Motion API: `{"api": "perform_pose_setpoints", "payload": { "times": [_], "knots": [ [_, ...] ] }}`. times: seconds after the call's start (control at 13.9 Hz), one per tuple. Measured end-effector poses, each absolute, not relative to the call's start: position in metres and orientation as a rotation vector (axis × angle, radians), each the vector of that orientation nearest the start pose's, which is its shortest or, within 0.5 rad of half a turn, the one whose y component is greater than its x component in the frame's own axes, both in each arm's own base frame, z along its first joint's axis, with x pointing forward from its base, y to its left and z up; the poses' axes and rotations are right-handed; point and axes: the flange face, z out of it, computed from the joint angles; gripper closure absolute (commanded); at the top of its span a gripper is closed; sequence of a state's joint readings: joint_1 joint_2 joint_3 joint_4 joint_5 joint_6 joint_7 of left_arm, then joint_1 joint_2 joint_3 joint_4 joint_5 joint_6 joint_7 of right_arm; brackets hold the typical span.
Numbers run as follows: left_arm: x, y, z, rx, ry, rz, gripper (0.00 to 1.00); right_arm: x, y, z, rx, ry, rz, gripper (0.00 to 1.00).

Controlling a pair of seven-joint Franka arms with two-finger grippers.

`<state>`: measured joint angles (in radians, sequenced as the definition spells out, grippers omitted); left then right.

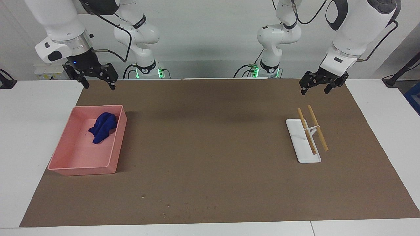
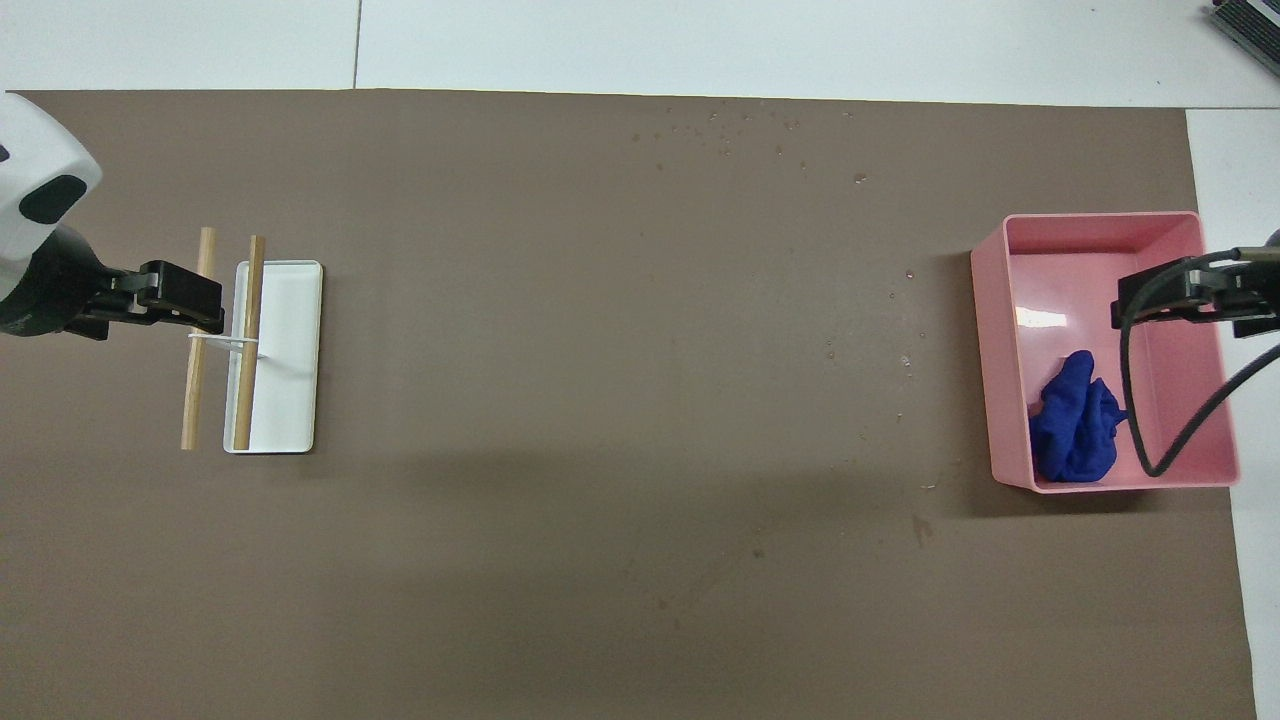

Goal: Wipe water with towel using both arms

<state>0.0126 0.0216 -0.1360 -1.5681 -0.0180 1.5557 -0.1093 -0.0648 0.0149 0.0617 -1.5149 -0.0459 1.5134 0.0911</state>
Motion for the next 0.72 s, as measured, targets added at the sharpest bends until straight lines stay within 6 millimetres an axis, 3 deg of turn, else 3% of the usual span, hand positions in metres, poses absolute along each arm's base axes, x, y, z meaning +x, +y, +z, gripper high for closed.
{"api": "perform_pose_setpoints", "payload": {
  "times": [0.29, 0.72],
  "knots": [
    [0.554, -0.07, 0.613, -3.158, 0.022, 0.054, 0.0, 0.552, 0.001, 0.627, -3.189, 0.204, 0.06, 0.0],
    [0.552, -0.071, 0.618, -3.159, 0.024, 0.041, 0.0, 0.551, 0.01, 0.626, -3.188, 0.203, 0.061, 0.0]
  ]
}}
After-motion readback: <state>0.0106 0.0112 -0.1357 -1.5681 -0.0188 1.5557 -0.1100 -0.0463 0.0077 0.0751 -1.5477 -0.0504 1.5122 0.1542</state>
